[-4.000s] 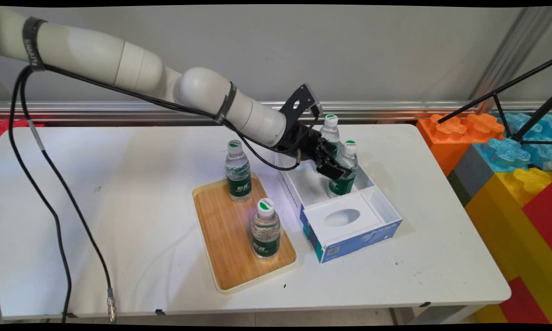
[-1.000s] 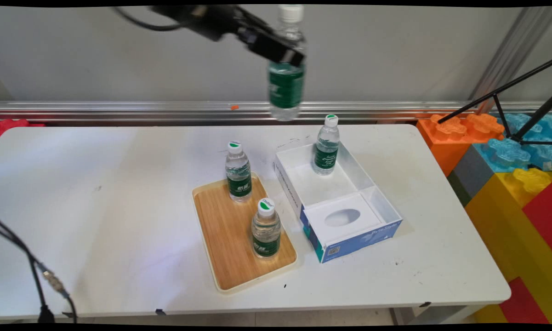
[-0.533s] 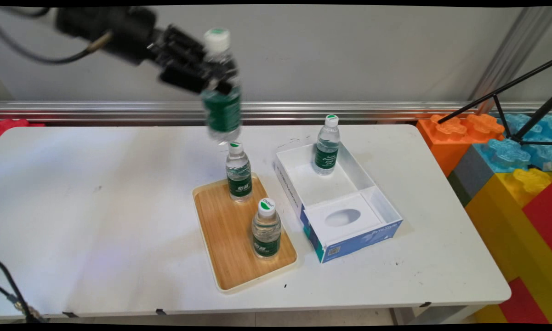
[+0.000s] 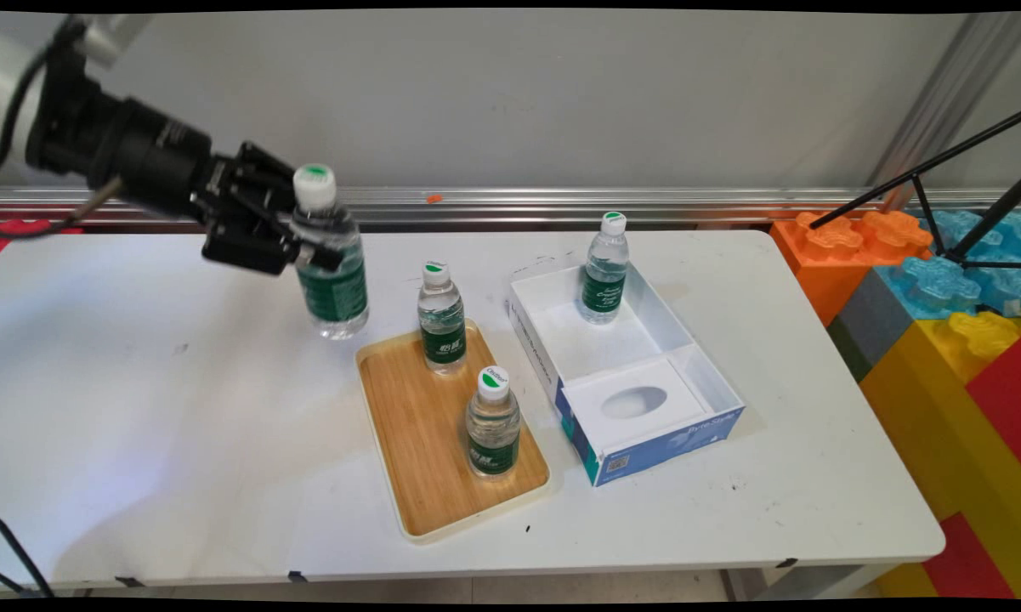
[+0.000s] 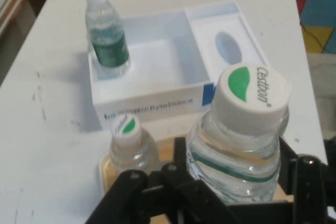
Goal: Place the picked object on the tray
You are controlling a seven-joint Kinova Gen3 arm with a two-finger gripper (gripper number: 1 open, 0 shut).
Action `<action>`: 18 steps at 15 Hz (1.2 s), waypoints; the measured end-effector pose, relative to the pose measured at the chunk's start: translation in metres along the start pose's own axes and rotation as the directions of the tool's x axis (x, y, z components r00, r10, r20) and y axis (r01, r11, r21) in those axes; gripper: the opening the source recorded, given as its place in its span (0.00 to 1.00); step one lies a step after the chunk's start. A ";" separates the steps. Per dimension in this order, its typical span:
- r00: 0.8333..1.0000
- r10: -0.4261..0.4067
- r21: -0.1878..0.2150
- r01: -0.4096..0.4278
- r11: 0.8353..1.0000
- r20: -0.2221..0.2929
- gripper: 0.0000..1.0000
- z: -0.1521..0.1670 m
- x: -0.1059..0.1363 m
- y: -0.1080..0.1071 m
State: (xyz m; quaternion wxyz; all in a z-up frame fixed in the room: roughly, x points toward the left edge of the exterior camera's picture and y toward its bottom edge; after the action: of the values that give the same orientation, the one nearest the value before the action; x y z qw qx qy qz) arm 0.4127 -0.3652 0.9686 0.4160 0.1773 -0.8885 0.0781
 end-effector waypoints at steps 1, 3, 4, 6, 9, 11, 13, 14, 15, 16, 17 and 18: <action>1.000 0.002 -0.001 -0.002 1.000 0.004 0.00 0.002 -0.008 -0.001; 1.000 0.002 -0.002 -0.002 1.000 0.007 0.00 0.008 -0.021 -0.004; 1.000 0.001 -0.004 -0.001 1.000 0.010 0.00 0.013 -0.029 -0.005; 1.000 -0.002 -0.008 0.003 1.000 0.012 0.00 0.020 -0.038 -0.008; 1.000 -0.016 -0.013 0.016 1.000 0.015 0.00 0.032 -0.055 -0.011; 1.000 -0.021 -0.017 0.022 1.000 0.013 0.00 0.041 -0.065 -0.014; 1.000 -0.030 -0.019 0.031 0.999 0.008 0.00 0.050 -0.075 -0.017; 0.999 -0.036 -0.021 0.036 0.999 0.004 0.00 0.054 -0.079 -0.019; 0.999 -0.040 -0.022 0.040 0.999 0.000 0.00 0.059 -0.083 -0.020; 0.999 -0.045 -0.023 0.045 0.999 -0.005 0.00 0.063 -0.086 -0.022; 0.999 -0.047 -0.022 0.047 0.999 -0.009 0.00 0.066 -0.088 -0.023; 0.999 -0.050 -0.022 0.050 0.999 -0.013 0.00 0.070 -0.091 -0.025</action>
State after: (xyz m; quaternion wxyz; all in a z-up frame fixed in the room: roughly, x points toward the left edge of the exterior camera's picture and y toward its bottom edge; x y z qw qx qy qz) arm 0.4255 -0.3855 0.8537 0.4258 0.1942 -0.8817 0.0592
